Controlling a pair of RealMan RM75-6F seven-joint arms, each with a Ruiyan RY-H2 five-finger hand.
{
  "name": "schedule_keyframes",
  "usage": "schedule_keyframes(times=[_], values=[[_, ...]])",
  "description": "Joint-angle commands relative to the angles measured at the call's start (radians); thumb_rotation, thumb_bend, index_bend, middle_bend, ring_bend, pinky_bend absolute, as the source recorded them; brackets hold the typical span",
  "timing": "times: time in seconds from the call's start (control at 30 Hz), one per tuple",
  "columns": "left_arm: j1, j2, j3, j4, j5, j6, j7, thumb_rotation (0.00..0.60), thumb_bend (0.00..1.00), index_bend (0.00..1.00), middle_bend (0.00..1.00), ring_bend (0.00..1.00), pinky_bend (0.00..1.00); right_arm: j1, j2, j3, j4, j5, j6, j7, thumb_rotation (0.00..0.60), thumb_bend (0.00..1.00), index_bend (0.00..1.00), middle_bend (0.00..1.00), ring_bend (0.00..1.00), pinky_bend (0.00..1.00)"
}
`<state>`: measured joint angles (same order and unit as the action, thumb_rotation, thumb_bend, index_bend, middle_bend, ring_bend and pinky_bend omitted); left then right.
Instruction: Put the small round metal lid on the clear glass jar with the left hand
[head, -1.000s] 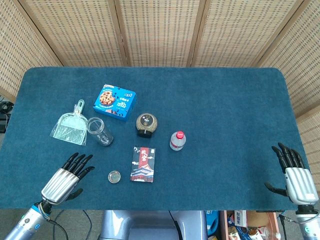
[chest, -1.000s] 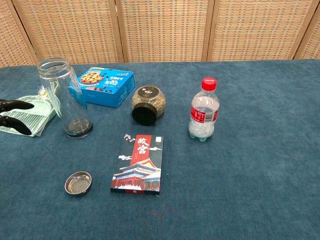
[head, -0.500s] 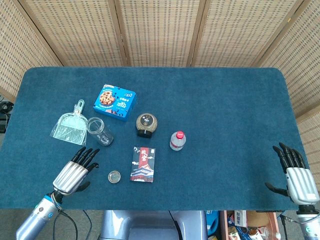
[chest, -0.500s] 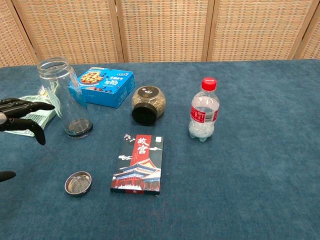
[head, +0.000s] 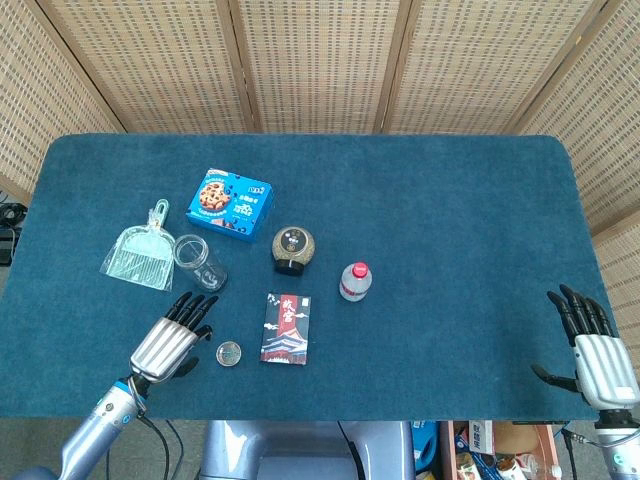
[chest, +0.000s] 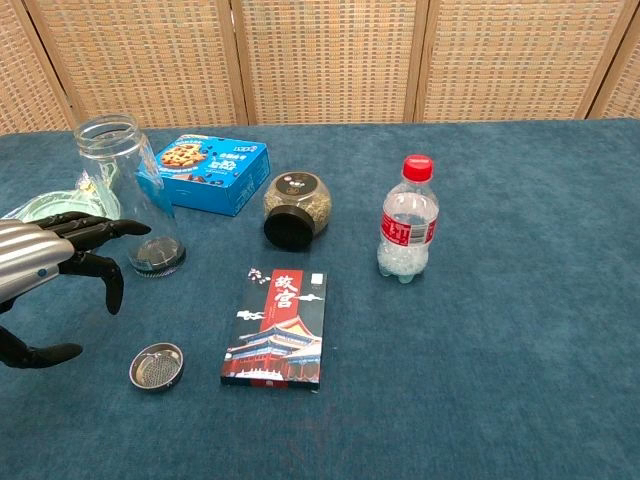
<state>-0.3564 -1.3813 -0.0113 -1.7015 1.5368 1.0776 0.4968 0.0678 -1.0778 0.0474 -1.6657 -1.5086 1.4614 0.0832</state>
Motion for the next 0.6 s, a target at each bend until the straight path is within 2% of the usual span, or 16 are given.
schedule_keyframes(times=[0.03,0.6], values=[[-0.007,-0.015,-0.003,0.003,-0.012,-0.004,0.017,0.600,0.33,0.45,0.00,0.00,0.00,0.000,0.001,0.000,0.001,0.001,0.000,0.003,0.600,0.05,0.04,0.00,0.00,0.00],[-0.038,-0.098,-0.010,0.028,-0.104,-0.018,0.135,0.600,0.33,0.48,0.00,0.00,0.00,-0.003,0.005,0.001,0.005,0.001,0.003,0.023,0.600,0.05,0.04,0.00,0.00,0.00]])
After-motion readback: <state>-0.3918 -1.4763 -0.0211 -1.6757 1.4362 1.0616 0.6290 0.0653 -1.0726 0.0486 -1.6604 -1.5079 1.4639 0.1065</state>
